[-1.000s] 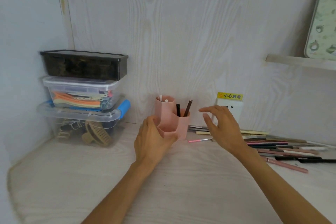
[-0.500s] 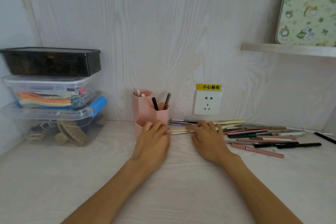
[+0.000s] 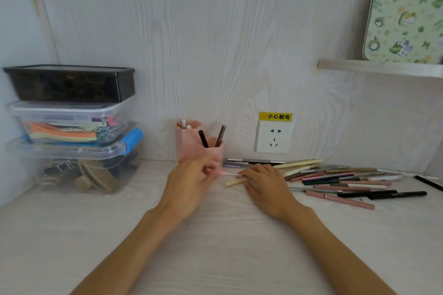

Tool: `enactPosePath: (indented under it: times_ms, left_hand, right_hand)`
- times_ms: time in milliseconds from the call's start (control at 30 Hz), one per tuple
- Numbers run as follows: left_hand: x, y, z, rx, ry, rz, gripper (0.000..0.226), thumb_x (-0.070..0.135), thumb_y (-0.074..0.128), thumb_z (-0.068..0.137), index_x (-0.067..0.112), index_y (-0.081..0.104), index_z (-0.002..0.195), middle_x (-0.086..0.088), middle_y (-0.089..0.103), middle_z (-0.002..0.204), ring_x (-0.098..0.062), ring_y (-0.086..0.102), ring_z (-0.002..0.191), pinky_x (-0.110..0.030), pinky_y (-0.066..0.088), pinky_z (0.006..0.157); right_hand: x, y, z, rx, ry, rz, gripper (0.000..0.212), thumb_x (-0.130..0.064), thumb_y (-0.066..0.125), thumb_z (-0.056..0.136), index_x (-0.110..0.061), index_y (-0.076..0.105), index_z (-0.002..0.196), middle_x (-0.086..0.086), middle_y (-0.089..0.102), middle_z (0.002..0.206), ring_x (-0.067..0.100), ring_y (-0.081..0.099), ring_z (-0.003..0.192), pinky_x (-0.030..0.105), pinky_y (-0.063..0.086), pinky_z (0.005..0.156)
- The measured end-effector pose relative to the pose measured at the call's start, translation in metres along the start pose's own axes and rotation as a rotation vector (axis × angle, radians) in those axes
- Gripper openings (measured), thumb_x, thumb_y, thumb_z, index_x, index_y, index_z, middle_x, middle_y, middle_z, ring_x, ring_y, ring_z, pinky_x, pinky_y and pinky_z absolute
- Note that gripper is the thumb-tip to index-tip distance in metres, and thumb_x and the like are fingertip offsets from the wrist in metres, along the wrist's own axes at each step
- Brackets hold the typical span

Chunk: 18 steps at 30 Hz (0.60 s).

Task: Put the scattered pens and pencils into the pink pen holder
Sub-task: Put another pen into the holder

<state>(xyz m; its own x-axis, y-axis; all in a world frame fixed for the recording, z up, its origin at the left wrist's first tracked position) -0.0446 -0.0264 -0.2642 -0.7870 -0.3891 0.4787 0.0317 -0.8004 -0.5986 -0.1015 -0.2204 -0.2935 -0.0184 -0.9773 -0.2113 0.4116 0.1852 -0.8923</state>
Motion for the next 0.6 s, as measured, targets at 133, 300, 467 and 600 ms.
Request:
enactPosePath:
  times_ms: [133,300,467,600]
  left_hand:
    - [0.002,-0.018,0.011,0.288,-0.194,-0.465,0.018,0.005,0.067,0.082,0.02,0.064,0.091,0.005,0.07,0.084,-0.005,0.067,0.077,-0.03,0.056,0.075]
    - [0.009,-0.059,0.02,0.744,-0.037,-0.638,0.017,0.016,0.072,0.08,0.022,0.061,0.091,0.002,0.071,0.081,-0.01,0.069,0.075,-0.021,0.053,0.069]
    - [0.007,-0.1,0.042,1.013,0.181,-0.51,0.017,0.027,0.072,0.083,0.034,0.062,0.095,0.014,0.071,0.085,-0.013,0.07,0.084,-0.025,0.054,0.075]
    - [0.001,-0.094,0.06,0.939,0.171,-0.303,0.016,0.03,0.069,0.085,0.021,0.063,0.097,0.01,0.067,0.088,-0.005,0.067,0.081,-0.023,0.055,0.072]
  right_hand:
    - [-0.007,0.001,0.003,0.014,0.008,0.101,0.02,-0.021,0.051,0.089,-0.027,0.064,0.104,-0.007,0.061,0.11,0.017,0.05,0.107,0.03,0.035,0.093]
    - [-0.012,0.001,0.003,0.01,0.012,0.118,0.022,-0.022,0.053,0.089,-0.031,0.067,0.103,-0.009,0.062,0.111,0.013,0.053,0.108,0.035,0.036,0.099]
    - [-0.014,0.0,0.003,0.033,-0.065,0.073,0.02,-0.026,0.054,0.09,-0.032,0.066,0.104,-0.011,0.062,0.11,0.01,0.051,0.109,0.029,0.032,0.1]
    - [-0.018,-0.003,0.002,0.065,-0.123,0.064,0.017,-0.026,0.056,0.09,-0.029,0.066,0.103,-0.009,0.063,0.107,0.01,0.052,0.107,0.02,0.029,0.092]
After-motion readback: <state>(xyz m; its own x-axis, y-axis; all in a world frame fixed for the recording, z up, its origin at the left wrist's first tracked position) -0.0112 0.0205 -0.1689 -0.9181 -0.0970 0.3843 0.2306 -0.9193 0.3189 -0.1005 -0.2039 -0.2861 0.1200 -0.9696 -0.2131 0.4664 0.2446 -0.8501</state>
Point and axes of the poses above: each hand's wrist, its own z-axis towards the middle knuckle, its own y-axis out of the palm, x = y × z, the point moved 1 cm from there along z, towards the middle knuckle
